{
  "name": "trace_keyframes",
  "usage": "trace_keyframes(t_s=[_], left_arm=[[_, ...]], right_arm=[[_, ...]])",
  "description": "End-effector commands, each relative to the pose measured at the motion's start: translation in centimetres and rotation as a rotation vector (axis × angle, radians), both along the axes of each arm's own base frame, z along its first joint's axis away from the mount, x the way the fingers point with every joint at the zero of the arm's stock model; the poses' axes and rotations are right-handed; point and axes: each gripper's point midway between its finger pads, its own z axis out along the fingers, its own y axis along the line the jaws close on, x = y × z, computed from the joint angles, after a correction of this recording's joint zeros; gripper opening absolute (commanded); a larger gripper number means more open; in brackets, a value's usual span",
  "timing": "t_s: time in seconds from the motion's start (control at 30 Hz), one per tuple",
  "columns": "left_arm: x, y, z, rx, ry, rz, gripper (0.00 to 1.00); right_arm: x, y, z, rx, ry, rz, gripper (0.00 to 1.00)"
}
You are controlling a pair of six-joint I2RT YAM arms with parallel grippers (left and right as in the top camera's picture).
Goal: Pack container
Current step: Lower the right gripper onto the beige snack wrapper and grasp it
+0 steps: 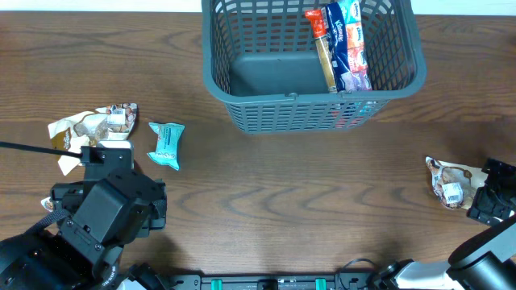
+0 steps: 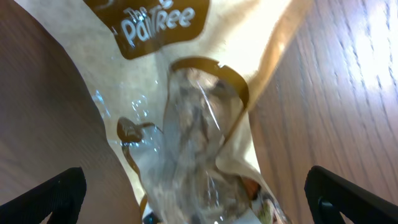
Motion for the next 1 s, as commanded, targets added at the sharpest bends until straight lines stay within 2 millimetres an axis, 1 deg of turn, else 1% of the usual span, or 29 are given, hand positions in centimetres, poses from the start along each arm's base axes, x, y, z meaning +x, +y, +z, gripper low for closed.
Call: trace_keyframes(t_s=[0.0,0.4,0.63,0.77,0.97], left_arm=[[0.0,0.4,0.4,0.013,-0.015,0.010,0.99],[0.0,0.4,0.4,0.013,-0.015,0.010,0.98],[0.0,0.4,0.4,0.013,-0.015,0.010,0.99],[0.0,0.4,0.4,0.013,-0.015,0.010,0.99],[0.0,0.4,0.4,0.013,-0.015,0.010,0.99]], right_arm=[[-0.8,-0.5,-1.3,-0.005,0.056,0.028,0.99],[-0.1,-1.3,-4.0,-0.003,0.073,0.116,0.99],[-0.1,-1.5,-4.3,-0.009,0.078,0.138,0.99],[0.1,-1.8,-4.2,-0.031,0.076,0.190,0.99],[-0.1,-2.2,-4.5,-0.048,0.099,0.203,0.99]])
